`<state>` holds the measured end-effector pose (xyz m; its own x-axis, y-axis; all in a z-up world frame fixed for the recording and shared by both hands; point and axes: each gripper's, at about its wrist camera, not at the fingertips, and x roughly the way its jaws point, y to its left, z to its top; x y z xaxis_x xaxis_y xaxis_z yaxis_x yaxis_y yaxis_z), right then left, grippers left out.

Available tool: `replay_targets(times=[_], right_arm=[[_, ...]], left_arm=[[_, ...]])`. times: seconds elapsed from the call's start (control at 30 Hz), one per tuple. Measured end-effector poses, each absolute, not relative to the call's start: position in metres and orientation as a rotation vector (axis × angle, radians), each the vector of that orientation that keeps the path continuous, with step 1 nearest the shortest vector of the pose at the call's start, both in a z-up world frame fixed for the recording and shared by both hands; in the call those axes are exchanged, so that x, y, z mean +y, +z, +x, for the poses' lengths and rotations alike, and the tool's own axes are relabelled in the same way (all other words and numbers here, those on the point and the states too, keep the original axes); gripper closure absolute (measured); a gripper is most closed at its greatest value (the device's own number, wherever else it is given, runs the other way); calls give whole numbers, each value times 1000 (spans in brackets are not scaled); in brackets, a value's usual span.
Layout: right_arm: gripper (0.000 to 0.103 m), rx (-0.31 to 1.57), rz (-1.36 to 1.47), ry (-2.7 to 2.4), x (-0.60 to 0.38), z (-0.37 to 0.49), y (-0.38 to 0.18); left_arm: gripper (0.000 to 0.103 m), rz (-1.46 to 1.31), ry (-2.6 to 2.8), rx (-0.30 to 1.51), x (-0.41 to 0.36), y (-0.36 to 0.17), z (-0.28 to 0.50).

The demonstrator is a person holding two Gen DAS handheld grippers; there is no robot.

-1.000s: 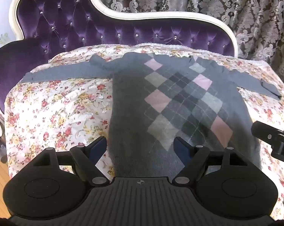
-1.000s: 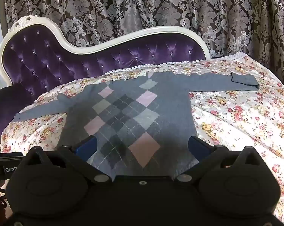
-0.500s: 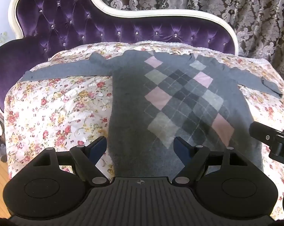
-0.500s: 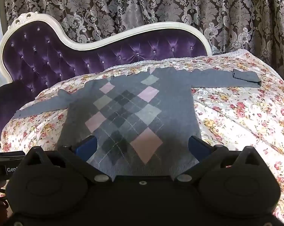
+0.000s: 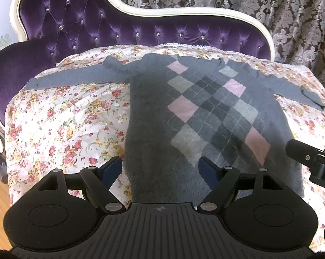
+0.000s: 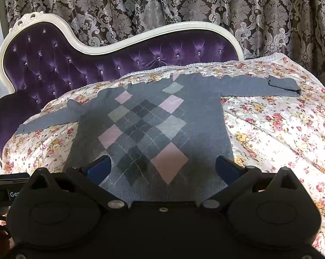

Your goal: Fold small clothes

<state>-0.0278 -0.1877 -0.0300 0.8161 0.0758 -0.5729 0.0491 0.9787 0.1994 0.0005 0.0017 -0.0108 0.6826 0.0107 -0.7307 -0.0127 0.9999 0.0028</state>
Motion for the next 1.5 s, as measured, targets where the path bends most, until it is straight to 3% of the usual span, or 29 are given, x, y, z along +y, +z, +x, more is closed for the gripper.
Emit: replay_targets(times=[1.5], right_arm=[[1,673,235,16,-188,-22,-39]], left_arm=[[26,14,11,845,4,-19,6]])
